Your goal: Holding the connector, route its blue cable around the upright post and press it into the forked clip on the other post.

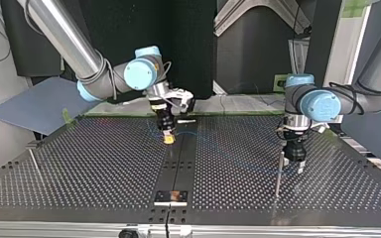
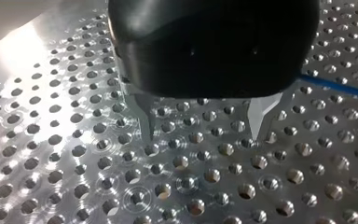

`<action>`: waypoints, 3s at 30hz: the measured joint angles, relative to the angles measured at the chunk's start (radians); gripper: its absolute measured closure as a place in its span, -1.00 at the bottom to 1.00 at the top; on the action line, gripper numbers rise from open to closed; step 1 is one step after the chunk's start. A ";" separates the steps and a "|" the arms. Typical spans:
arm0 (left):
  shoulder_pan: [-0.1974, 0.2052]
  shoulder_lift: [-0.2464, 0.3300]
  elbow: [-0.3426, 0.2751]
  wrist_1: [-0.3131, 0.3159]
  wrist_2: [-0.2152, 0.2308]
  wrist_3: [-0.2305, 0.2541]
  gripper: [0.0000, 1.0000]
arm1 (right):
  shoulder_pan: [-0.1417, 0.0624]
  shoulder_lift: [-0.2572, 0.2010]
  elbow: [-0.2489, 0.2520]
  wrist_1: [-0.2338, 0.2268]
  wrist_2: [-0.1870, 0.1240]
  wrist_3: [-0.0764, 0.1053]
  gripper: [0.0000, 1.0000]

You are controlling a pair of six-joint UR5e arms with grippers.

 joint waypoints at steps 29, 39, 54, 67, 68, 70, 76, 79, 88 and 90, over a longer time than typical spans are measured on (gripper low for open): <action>-0.009 0.000 0.000 -0.001 0.002 -0.026 -1.00 | -0.117 0.004 0.261 -0.261 0.128 0.026 1.00; -0.009 0.000 0.000 0.000 0.003 -0.037 -1.00 | -0.153 0.014 0.349 -0.349 0.211 0.044 1.00; -0.009 0.000 0.000 0.000 0.001 -0.037 -1.00 | -0.168 0.132 0.475 -0.474 0.273 0.068 1.00; -0.009 0.000 0.000 0.000 0.000 -0.037 -1.00 | -0.174 0.232 0.575 -0.575 0.295 0.069 1.00; -0.009 0.000 0.000 0.000 0.000 -0.037 -1.00 | -0.175 0.243 0.586 -0.585 0.294 0.069 1.00; -0.009 0.000 0.000 0.000 0.000 -0.037 -1.00 | -0.176 0.259 0.602 -0.602 0.292 0.069 1.00; -0.009 0.000 0.000 0.000 0.000 -0.037 -1.00 | -0.181 0.312 0.655 -0.654 0.290 0.065 1.00; -0.009 0.000 0.000 0.000 0.000 -0.037 -1.00 | -0.188 0.341 0.673 -0.683 0.291 0.066 1.00; -0.009 0.000 0.000 0.001 -0.001 -0.037 -1.00 | -0.214 0.421 0.617 -0.763 0.280 0.076 1.00; -0.009 0.000 0.000 0.001 -0.002 -0.037 -1.00 | -0.219 0.442 0.597 -0.784 0.267 0.078 1.00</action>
